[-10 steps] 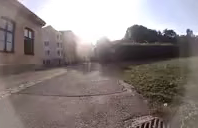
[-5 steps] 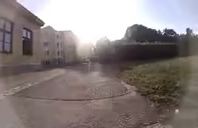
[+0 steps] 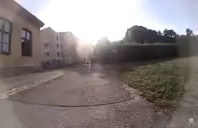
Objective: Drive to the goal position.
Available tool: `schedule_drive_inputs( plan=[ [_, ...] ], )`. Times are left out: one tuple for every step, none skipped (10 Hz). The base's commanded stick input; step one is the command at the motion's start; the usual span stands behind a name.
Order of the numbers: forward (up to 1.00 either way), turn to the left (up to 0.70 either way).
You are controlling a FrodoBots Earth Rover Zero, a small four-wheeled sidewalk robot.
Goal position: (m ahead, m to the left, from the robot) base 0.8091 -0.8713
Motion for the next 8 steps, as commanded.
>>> schedule_drive_inputs(
  plan=[
    [0.44, 0.03],
    [0.44, 0.03],
    [0.44, 0.03],
    [0.44, 0.03],
    [0.44, 0.03],
    [0.44, 0.03],
    [0.44, 0.03],
    [0.44, 0.03]
  ],
)
